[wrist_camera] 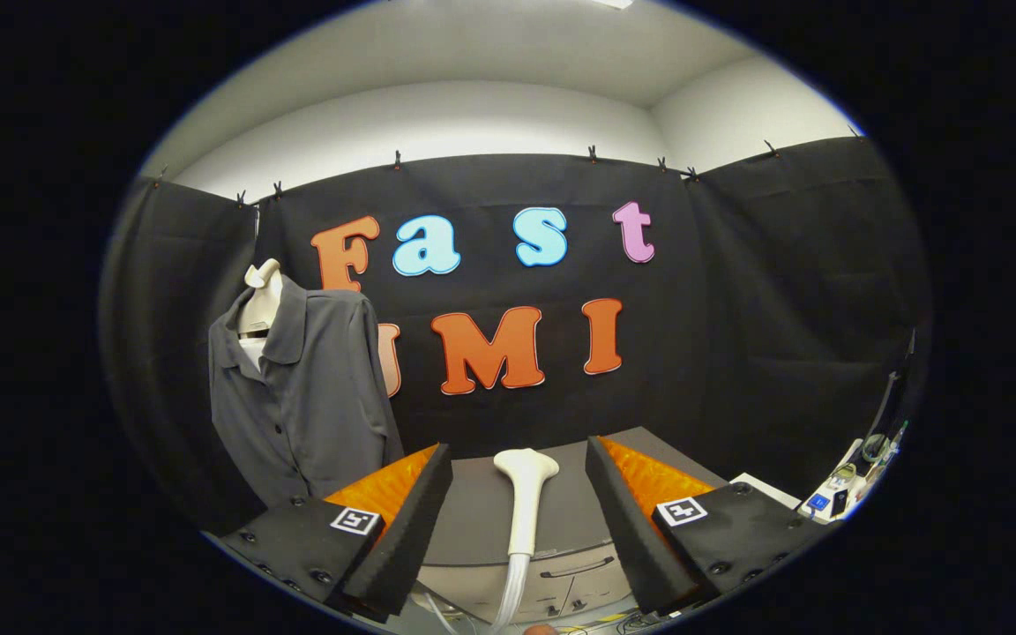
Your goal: Iron the clothes twice with a garment steamer, once on the left side and once on the right side.
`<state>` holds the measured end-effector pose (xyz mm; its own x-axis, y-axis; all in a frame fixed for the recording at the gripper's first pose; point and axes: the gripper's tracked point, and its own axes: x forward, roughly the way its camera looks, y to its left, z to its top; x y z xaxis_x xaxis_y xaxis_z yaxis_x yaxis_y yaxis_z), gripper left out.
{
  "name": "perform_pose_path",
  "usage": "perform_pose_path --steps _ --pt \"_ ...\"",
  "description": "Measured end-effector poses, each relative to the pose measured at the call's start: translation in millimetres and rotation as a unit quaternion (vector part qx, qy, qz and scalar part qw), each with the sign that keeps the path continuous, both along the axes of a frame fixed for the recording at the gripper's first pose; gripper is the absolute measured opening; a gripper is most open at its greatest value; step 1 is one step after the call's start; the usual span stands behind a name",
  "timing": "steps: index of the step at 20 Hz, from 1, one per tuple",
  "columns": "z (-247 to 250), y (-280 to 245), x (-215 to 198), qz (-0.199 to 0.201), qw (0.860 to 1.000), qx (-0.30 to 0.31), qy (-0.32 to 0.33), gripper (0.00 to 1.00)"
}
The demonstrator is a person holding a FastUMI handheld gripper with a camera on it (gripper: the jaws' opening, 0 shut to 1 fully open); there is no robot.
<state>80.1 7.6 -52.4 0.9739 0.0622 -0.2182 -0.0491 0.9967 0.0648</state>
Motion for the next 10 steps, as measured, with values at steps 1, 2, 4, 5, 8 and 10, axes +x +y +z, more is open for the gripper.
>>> perform_pose_path --steps 1,2,4,5,8,10 --pt "-4.8 1.9 6.9 0.003 1.0 0.001 0.009 0.98" --pt "-9.0 3.1 12.9 0.005 1.0 0.001 0.019 0.98" --pt "-21.8 6.8 24.2 0.014 0.999 -0.004 0.046 0.98" --pt "-26.0 8.0 30.2 0.017 0.998 -0.006 0.056 0.98" --pt "-45.3 10.4 50.3 0.024 0.995 -0.01 0.092 0.98" --pt "-61.0 10.9 63.7 0.026 0.993 -0.016 0.116 0.98"
